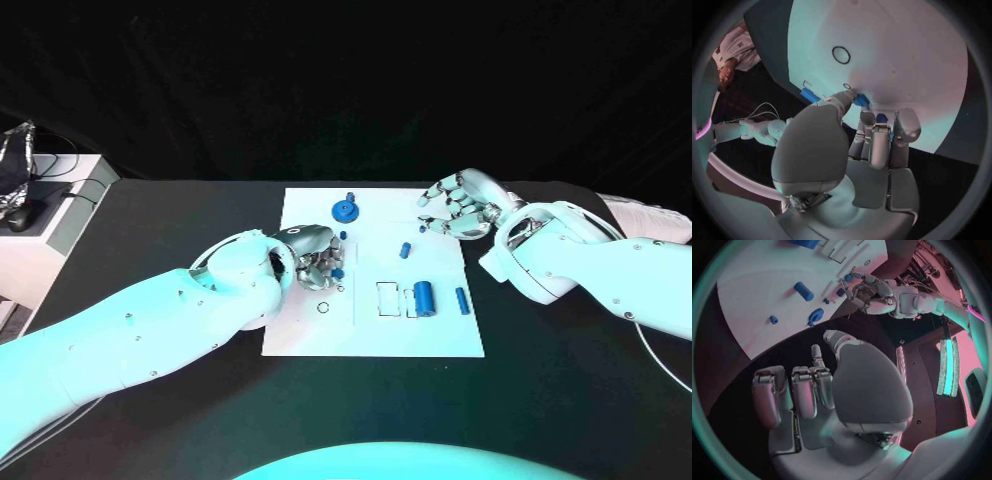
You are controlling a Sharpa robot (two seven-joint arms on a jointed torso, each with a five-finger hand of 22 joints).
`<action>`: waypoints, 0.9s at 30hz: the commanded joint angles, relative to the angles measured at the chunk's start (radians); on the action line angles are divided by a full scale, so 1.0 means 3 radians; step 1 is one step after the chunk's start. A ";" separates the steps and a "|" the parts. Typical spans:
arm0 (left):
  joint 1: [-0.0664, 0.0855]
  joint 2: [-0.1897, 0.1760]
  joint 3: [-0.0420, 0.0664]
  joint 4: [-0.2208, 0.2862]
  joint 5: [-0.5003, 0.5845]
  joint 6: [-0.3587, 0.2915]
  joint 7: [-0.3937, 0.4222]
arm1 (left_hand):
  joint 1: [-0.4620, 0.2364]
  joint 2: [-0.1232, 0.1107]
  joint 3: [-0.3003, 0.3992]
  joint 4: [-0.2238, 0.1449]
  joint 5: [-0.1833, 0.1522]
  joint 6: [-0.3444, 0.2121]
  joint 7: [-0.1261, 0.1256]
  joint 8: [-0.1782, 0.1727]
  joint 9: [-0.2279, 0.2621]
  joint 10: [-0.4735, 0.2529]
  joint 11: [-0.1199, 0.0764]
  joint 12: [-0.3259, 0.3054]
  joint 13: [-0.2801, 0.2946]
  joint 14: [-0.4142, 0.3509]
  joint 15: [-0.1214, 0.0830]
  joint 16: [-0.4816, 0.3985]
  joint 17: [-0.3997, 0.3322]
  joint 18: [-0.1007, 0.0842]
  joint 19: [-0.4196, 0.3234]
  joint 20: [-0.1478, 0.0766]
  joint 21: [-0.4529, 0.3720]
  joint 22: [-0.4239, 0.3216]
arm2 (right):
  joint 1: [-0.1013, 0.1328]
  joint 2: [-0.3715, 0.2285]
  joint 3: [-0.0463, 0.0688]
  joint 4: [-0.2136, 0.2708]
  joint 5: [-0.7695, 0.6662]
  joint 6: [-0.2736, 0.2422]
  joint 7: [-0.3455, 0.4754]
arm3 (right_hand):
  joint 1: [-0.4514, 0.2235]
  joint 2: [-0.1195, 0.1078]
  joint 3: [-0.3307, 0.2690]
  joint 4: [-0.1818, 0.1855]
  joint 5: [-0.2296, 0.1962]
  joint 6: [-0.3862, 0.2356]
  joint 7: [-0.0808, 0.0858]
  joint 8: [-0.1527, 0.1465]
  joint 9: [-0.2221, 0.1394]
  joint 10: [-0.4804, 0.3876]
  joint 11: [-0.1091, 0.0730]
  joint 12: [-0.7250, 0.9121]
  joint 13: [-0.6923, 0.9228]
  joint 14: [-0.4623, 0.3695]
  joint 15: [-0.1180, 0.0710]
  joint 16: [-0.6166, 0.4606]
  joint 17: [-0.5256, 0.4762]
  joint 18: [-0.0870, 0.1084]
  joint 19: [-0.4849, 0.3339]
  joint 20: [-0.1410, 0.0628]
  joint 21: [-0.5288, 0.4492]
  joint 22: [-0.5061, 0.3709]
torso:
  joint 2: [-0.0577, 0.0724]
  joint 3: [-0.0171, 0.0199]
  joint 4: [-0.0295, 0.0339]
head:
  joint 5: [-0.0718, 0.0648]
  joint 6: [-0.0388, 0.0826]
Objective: Assemble the parts on the task board
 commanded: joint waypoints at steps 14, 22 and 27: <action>-0.0004 -0.0005 -0.0005 -0.0019 -0.0007 0.0056 -0.0044 | 0.0082 0.0174 0.0280 0.0026 -0.0044 0.0288 -0.0085 0.0164 -0.0010 0.0213 -0.0075 0.0104 0.0187 0.0084 -0.0079 0.0040 0.0292 -0.0080 0.0090 -0.0050 0.0087 0.0082 | -0.0002 0.0003 0.0000 0.0004 -0.0037 0.0021 0.0021 | -0.0030 0.0004 0.0015 0.0000 0.0008 -0.0002 -0.0009 0.0012 0.0006 0.0238 -0.0022 0.0006 0.0765 0.0315 -0.0021 -0.0011 0.0725 0.0000 0.0355 -0.0025 0.0021 0.0878 | -0.0003 0.0002 0.0001 | 0.0000 -0.0004; -0.0004 -0.0021 -0.0005 -0.0018 0.0050 -0.0144 0.0019 | 0.0075 0.0221 0.0341 0.0024 -0.0040 0.0332 -0.0102 0.0196 -0.0010 0.0281 -0.0096 0.0117 0.0239 0.0108 -0.0100 0.0045 0.0326 -0.0090 0.0124 -0.0070 0.0119 0.0119 | -0.0002 0.0001 0.0000 0.0006 -0.0039 0.0019 0.0022 | -0.0030 0.0004 0.0015 0.0000 0.0008 -0.0002 -0.0009 0.0012 0.0006 0.0238 -0.0022 0.0006 0.0765 0.0315 -0.0021 -0.0011 0.0725 0.0000 0.0355 -0.0025 0.0021 0.0878 | -0.0003 0.0002 0.0000 | 0.0001 0.0001; -0.0005 -0.0059 -0.0004 -0.0005 0.0295 -0.0483 0.0216 | 0.0054 0.0179 0.0501 0.0018 -0.0028 0.0318 -0.0087 0.0200 -0.0028 0.0052 -0.0078 -0.0126 -0.0177 0.0108 -0.0090 0.0036 0.0312 -0.0089 0.0121 -0.0077 0.0114 0.0112 | -0.0002 -0.0001 0.0000 0.0007 -0.0041 0.0017 0.0023 | -0.0030 0.0004 0.0015 0.0000 0.0008 -0.0002 -0.0009 0.0012 0.0006 0.0238 -0.0022 0.0006 0.0765 0.0315 -0.0021 -0.0011 0.0725 0.0000 0.0355 -0.0025 0.0021 0.0878 | -0.0002 -0.0001 0.0002 | 0.0002 0.0010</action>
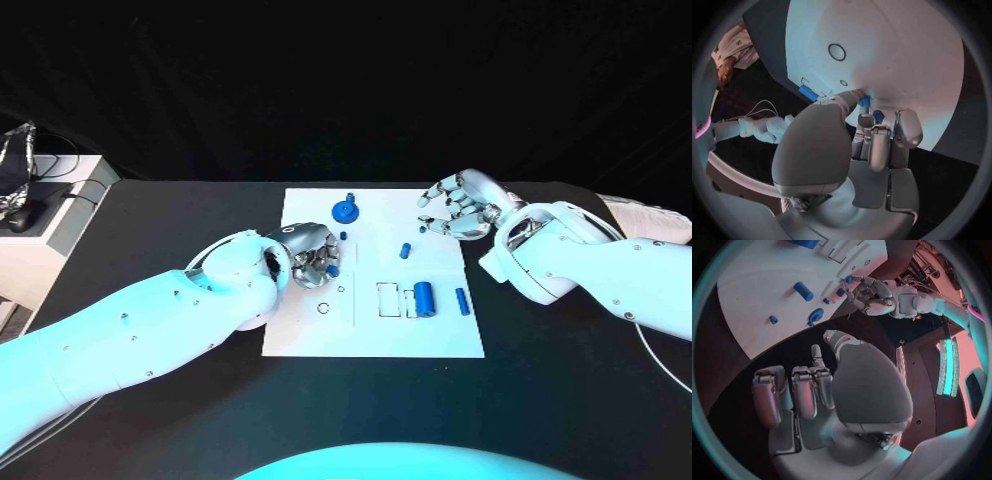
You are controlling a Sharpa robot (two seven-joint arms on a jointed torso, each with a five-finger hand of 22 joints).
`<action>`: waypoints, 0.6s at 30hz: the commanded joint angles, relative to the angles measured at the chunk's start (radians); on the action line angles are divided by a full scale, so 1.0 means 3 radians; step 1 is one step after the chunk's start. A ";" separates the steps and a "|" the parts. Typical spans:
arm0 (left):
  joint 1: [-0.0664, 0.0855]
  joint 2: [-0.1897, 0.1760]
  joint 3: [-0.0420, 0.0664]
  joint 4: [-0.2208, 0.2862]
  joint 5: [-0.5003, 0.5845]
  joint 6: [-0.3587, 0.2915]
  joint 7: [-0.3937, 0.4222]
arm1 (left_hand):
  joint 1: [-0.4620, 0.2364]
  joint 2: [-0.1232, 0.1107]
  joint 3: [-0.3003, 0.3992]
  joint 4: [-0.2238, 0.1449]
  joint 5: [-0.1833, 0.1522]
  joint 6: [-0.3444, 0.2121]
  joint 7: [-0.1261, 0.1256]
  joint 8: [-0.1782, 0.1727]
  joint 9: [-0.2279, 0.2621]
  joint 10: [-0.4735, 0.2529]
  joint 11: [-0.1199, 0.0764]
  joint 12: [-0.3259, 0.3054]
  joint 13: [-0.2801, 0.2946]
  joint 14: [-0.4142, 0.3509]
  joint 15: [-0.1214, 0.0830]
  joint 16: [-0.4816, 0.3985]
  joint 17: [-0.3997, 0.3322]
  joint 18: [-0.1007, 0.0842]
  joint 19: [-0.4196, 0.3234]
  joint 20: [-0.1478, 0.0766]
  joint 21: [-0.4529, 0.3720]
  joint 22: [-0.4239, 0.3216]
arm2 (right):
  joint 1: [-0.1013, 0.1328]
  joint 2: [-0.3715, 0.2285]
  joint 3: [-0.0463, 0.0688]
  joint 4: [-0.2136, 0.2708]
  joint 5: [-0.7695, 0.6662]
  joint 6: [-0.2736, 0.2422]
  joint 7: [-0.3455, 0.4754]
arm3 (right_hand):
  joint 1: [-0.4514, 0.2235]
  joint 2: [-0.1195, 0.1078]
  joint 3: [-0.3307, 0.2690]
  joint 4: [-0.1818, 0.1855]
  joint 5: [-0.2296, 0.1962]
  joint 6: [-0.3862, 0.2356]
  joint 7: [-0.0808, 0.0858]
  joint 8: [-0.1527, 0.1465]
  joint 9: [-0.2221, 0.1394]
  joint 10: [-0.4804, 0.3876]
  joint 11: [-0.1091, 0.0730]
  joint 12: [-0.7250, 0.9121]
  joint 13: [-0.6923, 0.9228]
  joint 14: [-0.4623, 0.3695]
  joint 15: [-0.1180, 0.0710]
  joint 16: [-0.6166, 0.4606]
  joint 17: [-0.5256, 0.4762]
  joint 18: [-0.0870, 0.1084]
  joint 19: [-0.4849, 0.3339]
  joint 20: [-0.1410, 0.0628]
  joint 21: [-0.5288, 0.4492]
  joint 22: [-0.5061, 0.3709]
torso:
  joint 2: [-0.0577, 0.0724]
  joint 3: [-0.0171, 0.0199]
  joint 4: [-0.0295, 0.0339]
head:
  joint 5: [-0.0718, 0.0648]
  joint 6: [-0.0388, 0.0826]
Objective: Assemble the parts on the task board
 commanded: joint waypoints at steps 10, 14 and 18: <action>-0.0017 -0.0172 0.0020 0.0039 0.1184 -0.0656 0.0580 | -0.0120 -0.0107 0.0302 -0.0025 0.0010 -0.0008 0.0034 0.0071 -0.0036 -0.0358 0.0046 -0.0653 -0.0796 -0.0041 0.0015 -0.0058 0.0141 0.0003 -0.0101 0.0019 -0.0108 -0.0136 | -0.0002 -0.0011 0.0000 0.0009 -0.0044 0.0017 0.0024 | -0.0043 0.0005 0.0027 -0.0004 0.0008 0.0000 -0.0010 0.0019 0.0004 0.0237 -0.0023 0.0005 0.0762 0.0315 -0.0022 -0.0012 0.0724 0.0001 0.0355 -0.0027 0.0021 0.0876 | -0.0003 -0.0011 0.0009 | -0.0004 0.0019; -0.0031 -0.0248 0.0045 0.0018 0.1737 -0.0646 0.0699 | -0.0129 -0.0102 0.0333 -0.0046 0.0009 0.0001 0.0039 0.0082 -0.0039 -0.0361 0.0052 -0.0775 -0.0864 -0.0097 0.0021 -0.0087 0.0053 0.0021 -0.0166 0.0026 -0.0170 -0.0201 | -0.0003 -0.0014 0.0000 0.0008 -0.0046 0.0017 0.0024 | -0.0043 0.0005 0.0027 -0.0004 0.0008 0.0000 -0.0010 0.0019 0.0004 0.0237 -0.0023 0.0005 0.0762 0.0315 -0.0022 -0.0012 0.0724 0.0001 0.0355 -0.0027 0.0021 0.0876 | -0.0002 -0.0011 0.0008 | 0.0000 0.0024; -0.0052 -0.0312 0.0080 0.0007 0.2083 -0.0628 0.0784 | -0.0142 -0.0098 0.0349 -0.0071 0.0008 0.0016 0.0043 0.0094 -0.0038 -0.0351 0.0055 -0.0892 -0.0929 -0.0139 0.0024 -0.0110 -0.0005 0.0032 -0.0213 0.0031 -0.0215 -0.0244 | -0.0004 -0.0016 0.0000 0.0008 -0.0046 0.0017 0.0024 | -0.0043 0.0005 0.0027 -0.0004 0.0008 0.0000 -0.0010 0.0019 0.0004 0.0237 -0.0023 0.0005 0.0762 0.0315 -0.0022 -0.0012 0.0724 0.0001 0.0355 -0.0027 0.0021 0.0876 | -0.0001 -0.0011 0.0006 | 0.0006 0.0031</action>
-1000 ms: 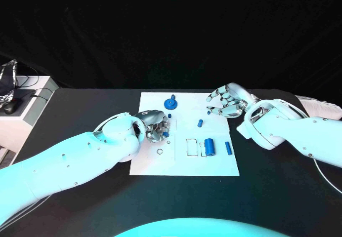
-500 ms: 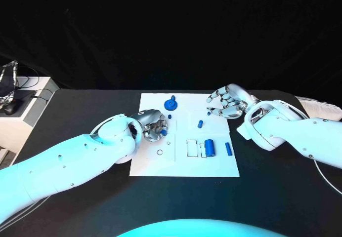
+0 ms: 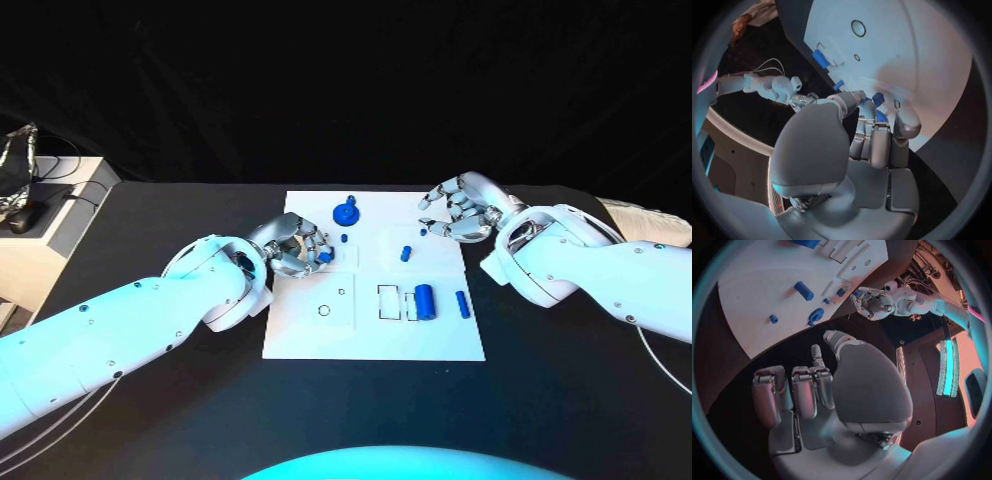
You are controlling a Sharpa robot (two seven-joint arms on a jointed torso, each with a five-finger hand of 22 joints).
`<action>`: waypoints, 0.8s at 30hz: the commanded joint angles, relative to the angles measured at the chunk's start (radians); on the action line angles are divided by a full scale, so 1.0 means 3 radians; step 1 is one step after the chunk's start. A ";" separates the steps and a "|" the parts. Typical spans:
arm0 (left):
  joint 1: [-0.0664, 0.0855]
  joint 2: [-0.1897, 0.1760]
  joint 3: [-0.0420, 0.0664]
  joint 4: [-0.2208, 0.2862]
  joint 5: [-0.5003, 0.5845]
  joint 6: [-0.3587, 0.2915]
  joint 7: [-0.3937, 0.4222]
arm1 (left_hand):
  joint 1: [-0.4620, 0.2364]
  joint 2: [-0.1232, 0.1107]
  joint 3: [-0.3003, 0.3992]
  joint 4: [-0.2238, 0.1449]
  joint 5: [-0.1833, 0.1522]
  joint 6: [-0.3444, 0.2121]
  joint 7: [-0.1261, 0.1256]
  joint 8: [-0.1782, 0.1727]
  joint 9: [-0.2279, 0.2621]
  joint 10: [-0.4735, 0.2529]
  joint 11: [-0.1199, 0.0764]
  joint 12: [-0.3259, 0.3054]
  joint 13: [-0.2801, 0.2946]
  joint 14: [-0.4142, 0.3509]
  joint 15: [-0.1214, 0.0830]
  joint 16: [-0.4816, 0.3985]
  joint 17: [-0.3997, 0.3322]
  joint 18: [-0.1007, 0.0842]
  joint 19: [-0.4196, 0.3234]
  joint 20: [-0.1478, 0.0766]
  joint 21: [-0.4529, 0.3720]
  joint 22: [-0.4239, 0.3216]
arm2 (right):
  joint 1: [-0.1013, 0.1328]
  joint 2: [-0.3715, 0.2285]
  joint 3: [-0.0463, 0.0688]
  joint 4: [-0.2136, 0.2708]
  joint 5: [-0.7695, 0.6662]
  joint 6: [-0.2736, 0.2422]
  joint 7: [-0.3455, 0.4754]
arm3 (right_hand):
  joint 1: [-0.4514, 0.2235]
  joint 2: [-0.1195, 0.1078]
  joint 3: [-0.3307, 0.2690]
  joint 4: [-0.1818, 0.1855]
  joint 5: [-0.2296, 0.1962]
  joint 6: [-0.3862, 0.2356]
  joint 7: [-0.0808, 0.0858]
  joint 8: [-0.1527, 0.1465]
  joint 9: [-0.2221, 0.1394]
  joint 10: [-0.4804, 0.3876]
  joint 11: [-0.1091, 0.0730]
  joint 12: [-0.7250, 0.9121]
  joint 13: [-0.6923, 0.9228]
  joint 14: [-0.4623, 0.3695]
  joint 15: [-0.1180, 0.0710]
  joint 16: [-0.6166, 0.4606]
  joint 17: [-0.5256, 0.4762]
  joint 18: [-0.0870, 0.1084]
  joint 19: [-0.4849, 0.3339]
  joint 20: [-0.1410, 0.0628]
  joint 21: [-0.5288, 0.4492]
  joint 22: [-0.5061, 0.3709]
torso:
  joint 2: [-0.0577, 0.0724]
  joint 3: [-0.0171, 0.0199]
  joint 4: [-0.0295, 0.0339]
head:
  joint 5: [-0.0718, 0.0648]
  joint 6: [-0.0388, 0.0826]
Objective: Assemble the parts on the task board
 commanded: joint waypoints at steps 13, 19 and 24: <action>-0.0042 -0.0141 0.0058 -0.0121 0.1073 -0.0021 0.0368 | -0.0064 0.0004 0.0053 -0.0079 0.0002 0.0057 0.0042 0.0075 -0.0016 0.0059 0.0024 -0.0416 -0.0213 -0.0100 0.0011 -0.0064 -0.0108 0.0046 -0.0076 0.0013 -0.0078 -0.0059 | -0.0013 -0.0004 0.0000 -0.0004 -0.0041 0.0021 0.0022 | -0.0029 -0.0009 0.0018 0.0005 0.0008 0.0000 -0.0010 0.0019 0.0005 0.0237 -0.0023 0.0005 0.0762 0.0315 -0.0022 -0.0011 0.0724 0.0000 0.0355 -0.0027 0.0021 0.0876 | 0.0002 0.0005 -0.0004 | 0.0059 0.0010; -0.0043 -0.0146 0.0063 -0.0218 0.1139 -0.0020 0.0422 | -0.0075 0.0014 0.0058 -0.0113 0.0001 0.0073 0.0051 0.0041 -0.0029 0.0125 0.0030 -0.0644 -0.0316 -0.0143 0.0016 -0.0097 -0.0180 0.0049 -0.0089 0.0018 -0.0096 -0.0073 | -0.0016 -0.0002 0.0000 -0.0008 -0.0041 0.0023 0.0021 | -0.0029 -0.0009 0.0018 0.0005 0.0008 0.0000 -0.0010 0.0019 0.0005 0.0237 -0.0023 0.0005 0.0762 0.0315 -0.0022 -0.0011 0.0724 0.0000 0.0355 -0.0027 0.0021 0.0876 | 0.0003 0.0011 -0.0011 | 0.0078 0.0015; -0.0043 -0.0119 0.0064 -0.0317 0.1157 -0.0024 0.0462 | -0.0075 0.0030 0.0053 -0.0133 0.0000 0.0087 0.0056 0.0024 -0.0035 0.0142 0.0037 -0.0772 -0.0369 -0.0221 0.0020 -0.0151 -0.0312 0.0056 -0.0119 0.0021 -0.0125 -0.0100 | -0.0017 0.0000 0.0000 -0.0011 -0.0041 0.0023 0.0019 | -0.0029 -0.0009 0.0018 0.0005 0.0008 0.0000 -0.0010 0.0019 0.0005 0.0237 -0.0023 0.0005 0.0762 0.0315 -0.0022 -0.0011 0.0724 0.0000 0.0355 -0.0027 0.0021 0.0876 | 0.0007 0.0011 -0.0013 | 0.0088 0.0019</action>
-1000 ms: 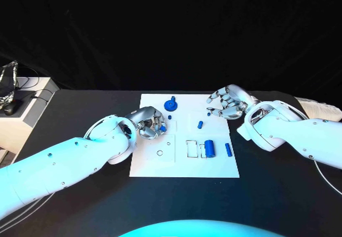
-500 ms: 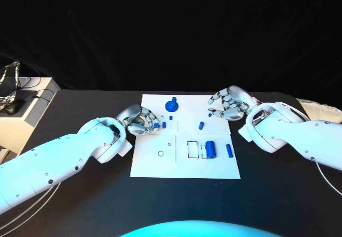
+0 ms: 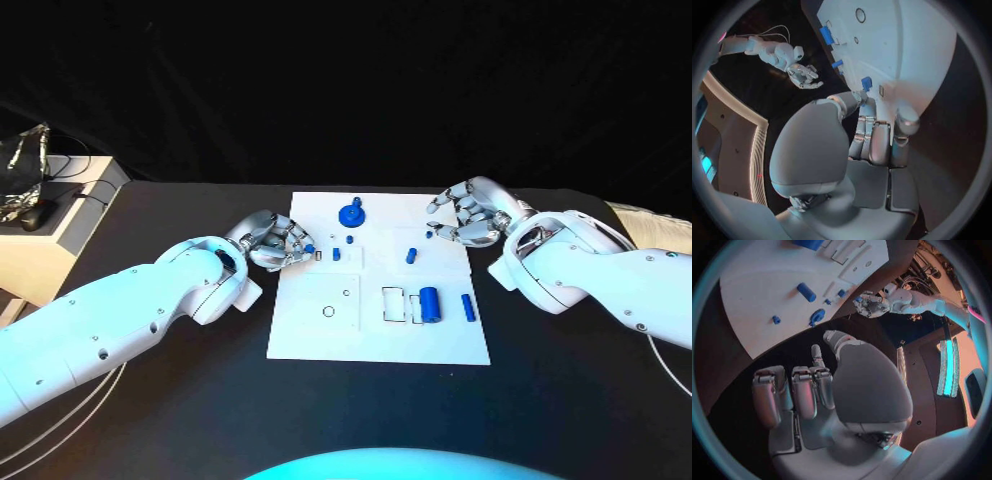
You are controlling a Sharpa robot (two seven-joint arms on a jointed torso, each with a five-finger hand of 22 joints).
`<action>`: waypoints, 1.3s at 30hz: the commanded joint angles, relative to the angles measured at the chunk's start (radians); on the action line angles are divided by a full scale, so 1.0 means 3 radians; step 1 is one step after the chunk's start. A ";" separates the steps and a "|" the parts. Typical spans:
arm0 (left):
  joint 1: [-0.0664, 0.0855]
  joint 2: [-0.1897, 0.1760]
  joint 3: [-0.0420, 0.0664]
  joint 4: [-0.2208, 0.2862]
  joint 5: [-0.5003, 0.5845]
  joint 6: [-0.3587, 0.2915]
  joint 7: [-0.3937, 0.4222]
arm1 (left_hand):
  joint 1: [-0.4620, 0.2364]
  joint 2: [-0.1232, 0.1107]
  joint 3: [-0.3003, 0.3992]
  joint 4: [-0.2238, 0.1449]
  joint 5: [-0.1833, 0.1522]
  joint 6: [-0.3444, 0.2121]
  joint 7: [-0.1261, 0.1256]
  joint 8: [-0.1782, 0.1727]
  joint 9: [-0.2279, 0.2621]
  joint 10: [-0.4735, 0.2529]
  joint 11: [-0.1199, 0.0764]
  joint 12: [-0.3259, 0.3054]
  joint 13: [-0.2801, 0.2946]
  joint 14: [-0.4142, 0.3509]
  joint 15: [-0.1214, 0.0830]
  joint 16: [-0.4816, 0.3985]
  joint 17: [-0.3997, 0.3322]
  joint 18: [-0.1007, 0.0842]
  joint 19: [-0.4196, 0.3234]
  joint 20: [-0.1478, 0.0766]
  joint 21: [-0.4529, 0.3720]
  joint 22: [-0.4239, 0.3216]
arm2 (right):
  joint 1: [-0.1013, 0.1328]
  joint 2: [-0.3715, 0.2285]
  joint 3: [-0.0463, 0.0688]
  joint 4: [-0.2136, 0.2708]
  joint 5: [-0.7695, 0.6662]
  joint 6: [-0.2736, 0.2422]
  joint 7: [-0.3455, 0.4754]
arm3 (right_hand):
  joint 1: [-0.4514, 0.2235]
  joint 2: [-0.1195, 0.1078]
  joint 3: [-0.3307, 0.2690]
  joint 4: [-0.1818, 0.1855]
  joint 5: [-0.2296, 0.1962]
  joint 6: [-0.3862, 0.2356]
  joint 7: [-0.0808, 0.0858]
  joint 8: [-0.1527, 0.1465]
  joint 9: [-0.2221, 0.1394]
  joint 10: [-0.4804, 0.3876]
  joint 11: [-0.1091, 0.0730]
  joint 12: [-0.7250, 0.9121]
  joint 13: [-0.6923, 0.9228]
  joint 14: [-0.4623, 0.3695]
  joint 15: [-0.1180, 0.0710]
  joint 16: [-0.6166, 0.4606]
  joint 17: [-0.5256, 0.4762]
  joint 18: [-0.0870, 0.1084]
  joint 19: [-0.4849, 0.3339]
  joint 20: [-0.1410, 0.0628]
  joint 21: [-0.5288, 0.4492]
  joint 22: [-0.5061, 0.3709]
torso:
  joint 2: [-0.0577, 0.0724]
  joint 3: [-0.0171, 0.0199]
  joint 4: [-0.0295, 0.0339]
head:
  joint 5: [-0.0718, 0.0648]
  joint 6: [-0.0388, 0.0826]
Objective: Assemble the parts on the task board
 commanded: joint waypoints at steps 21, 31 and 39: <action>-0.0001 0.0098 0.0002 -0.0194 0.0026 -0.0024 0.0188 | -0.0046 0.0103 -0.0088 -0.0109 0.0004 0.0122 0.0110 -0.0119 -0.0029 0.0234 0.0064 -0.0849 -0.0335 -0.0190 0.0045 -0.0198 -0.0407 0.0062 -0.0044 0.0034 -0.0051 -0.0033 | -0.0003 -0.0001 0.0000 0.0005 -0.0036 0.0022 0.0015 | -0.0039 -0.0013 0.0027 -0.0002 0.0007 -0.0001 -0.0011 0.0023 0.0006 0.0241 -0.0024 0.0008 0.0766 0.0316 -0.0023 -0.0010 0.0728 0.0001 0.0355 -0.0028 0.0021 0.0877 | 0.0003 0.0000 0.0005 | -0.0007 -0.0020; -0.0001 0.0100 0.0002 -0.0204 -0.0090 -0.0005 0.0136 | -0.0058 0.0110 -0.0095 -0.0118 0.0005 0.0126 0.0124 -0.0153 -0.0030 0.0292 0.0083 -0.1066 -0.0411 -0.0241 0.0061 -0.0249 -0.0516 0.0068 -0.0067 0.0048 -0.0076 -0.0057 | -0.0003 -0.0003 0.0000 0.0007 -0.0039 0.0022 0.0013 | -0.0039 -0.0013 0.0027 -0.0002 0.0007 -0.0001 -0.0011 0.0023 0.0006 0.0241 -0.0024 0.0008 0.0766 0.0316 -0.0023 -0.0010 0.0728 0.0001 0.0355 -0.0028 0.0021 0.0877 | 0.0002 0.0000 0.0003 | -0.0007 -0.0023; -0.0001 0.0121 0.0002 -0.0242 -0.0166 0.0031 0.0076 | -0.0069 0.0104 -0.0162 -0.0135 -0.0005 0.0147 0.0070 -0.0166 -0.0025 0.0393 0.0032 -0.1010 -0.0360 -0.0264 0.0026 -0.0260 -0.0559 0.0078 -0.0096 0.0031 -0.0104 -0.0083 | -0.0003 -0.0002 0.0000 0.0008 -0.0040 0.0020 0.0013 | -0.0039 -0.0013 0.0027 -0.0002 0.0007 -0.0001 -0.0011 0.0023 0.0006 0.0241 -0.0024 0.0008 0.0766 0.0316 -0.0023 -0.0010 0.0728 0.0001 0.0355 -0.0028 0.0021 0.0877 | 0.0002 0.0000 0.0001 | -0.0013 -0.0022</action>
